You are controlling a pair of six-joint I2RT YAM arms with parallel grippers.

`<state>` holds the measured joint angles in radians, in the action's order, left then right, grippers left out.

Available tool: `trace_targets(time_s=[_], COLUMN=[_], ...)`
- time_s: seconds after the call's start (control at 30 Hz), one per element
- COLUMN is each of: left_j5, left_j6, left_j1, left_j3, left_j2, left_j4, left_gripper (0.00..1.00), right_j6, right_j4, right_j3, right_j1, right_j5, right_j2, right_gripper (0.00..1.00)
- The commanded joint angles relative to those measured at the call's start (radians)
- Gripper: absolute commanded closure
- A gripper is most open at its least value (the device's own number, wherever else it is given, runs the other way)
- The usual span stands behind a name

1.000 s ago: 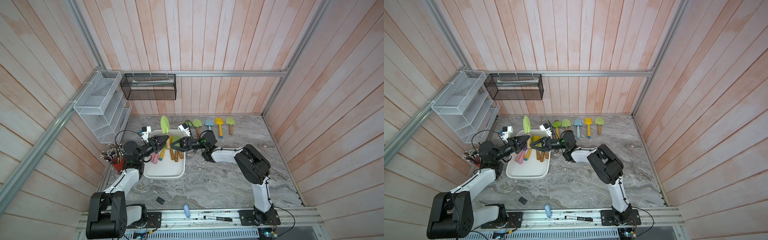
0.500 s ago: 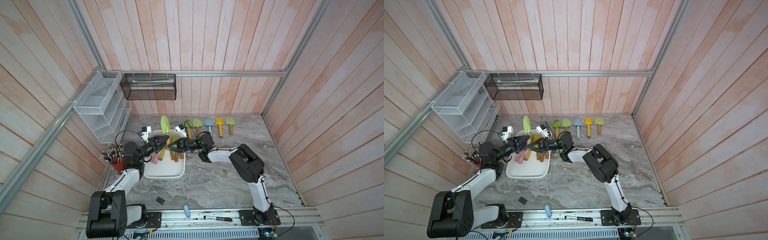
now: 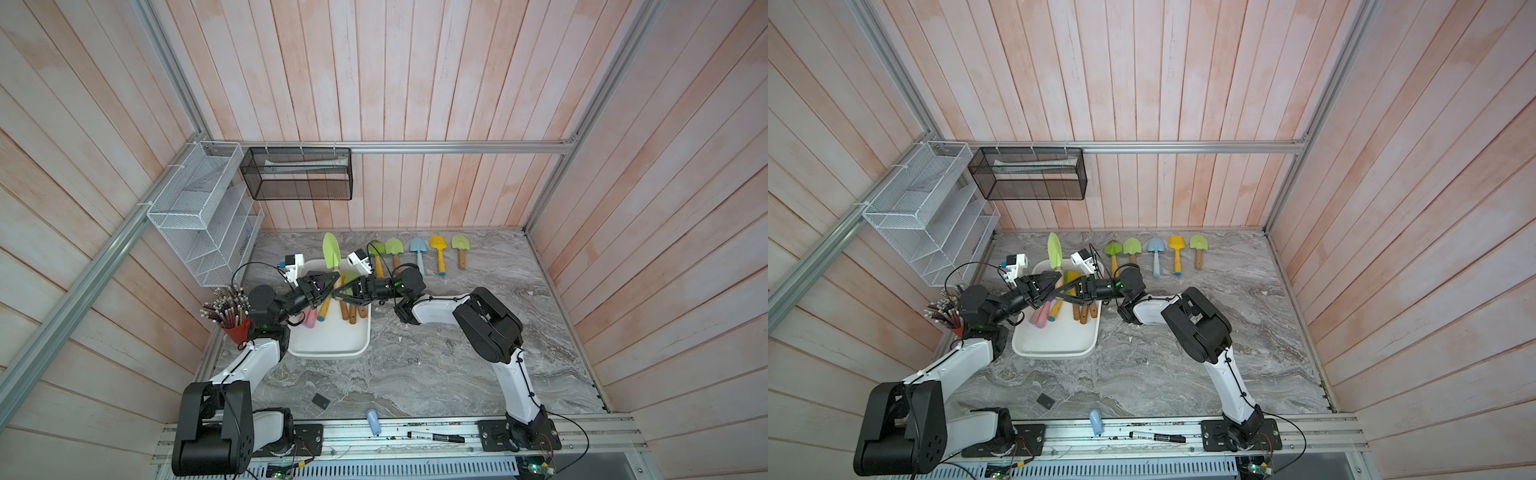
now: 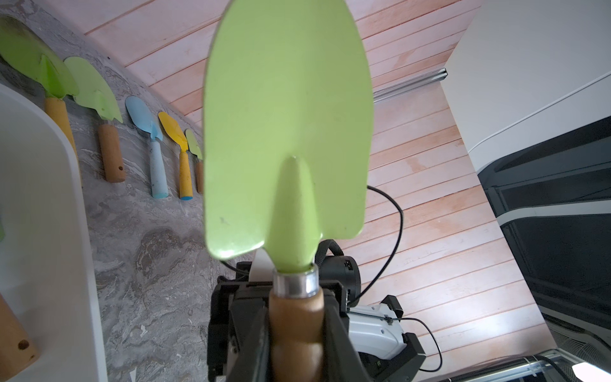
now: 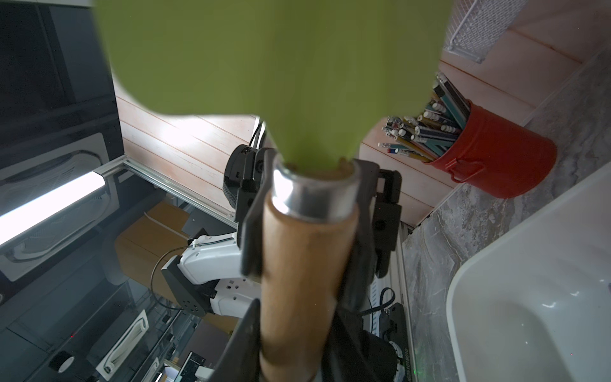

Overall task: Take the shovel out of the storage box
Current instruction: Pick up the shovel from the storage box, then place the shovel at the center of the board.

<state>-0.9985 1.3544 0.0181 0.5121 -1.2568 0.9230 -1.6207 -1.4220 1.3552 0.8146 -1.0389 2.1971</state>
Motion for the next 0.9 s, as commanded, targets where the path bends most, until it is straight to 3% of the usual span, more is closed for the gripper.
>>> trace_targets(time_s=[0.0, 0.07, 0.13, 0.2, 0.3, 0.53, 0.7, 0.87], left_j5=[-0.011, -0.012, -0.013, -0.015, -0.023, 0.016, 0.096, 0.126], left_j6=[0.000, 0.000, -0.011, -0.028, -0.070, -0.313, -0.509, -0.562], left_j1=[-0.004, -0.004, -0.002, -0.001, 0.012, 0.031, 0.031, 0.028], left_j3=[-0.012, -0.011, -0.008, 0.001, 0.025, 0.107, 0.155, 0.147], left_j2=[-0.003, -0.004, -0.007, -0.007, 0.000, 0.073, 0.078, 0.061], left_j4=[0.020, 0.019, 0.009, -0.018, -0.080, -0.433, -0.714, -0.789], left_gripper=[0.89, 0.88, 0.80, 0.60, 0.47, 0.46, 0.46, 0.46], right_j6=[-0.001, -0.004, -0.002, 0.003, 0.026, 0.147, 0.457, 0.760], right_j4=[-0.093, -0.098, -0.100, -0.097, -0.070, 0.093, 0.553, 1.051], right_j3=[0.024, 0.011, -0.002, -0.018, -0.049, -0.171, -0.207, -0.161], right_j1=[-0.003, -0.008, -0.012, -0.018, -0.037, -0.134, -0.241, -0.350], right_j5=[0.013, 0.017, 0.023, 0.029, 0.036, 0.038, 0.068, 0.203], right_j2=[0.001, -0.002, -0.009, -0.019, -0.041, -0.146, -0.274, -0.343], right_gripper=[0.78, 0.81, 0.82, 0.82, 0.82, 0.82, 0.83, 0.83])
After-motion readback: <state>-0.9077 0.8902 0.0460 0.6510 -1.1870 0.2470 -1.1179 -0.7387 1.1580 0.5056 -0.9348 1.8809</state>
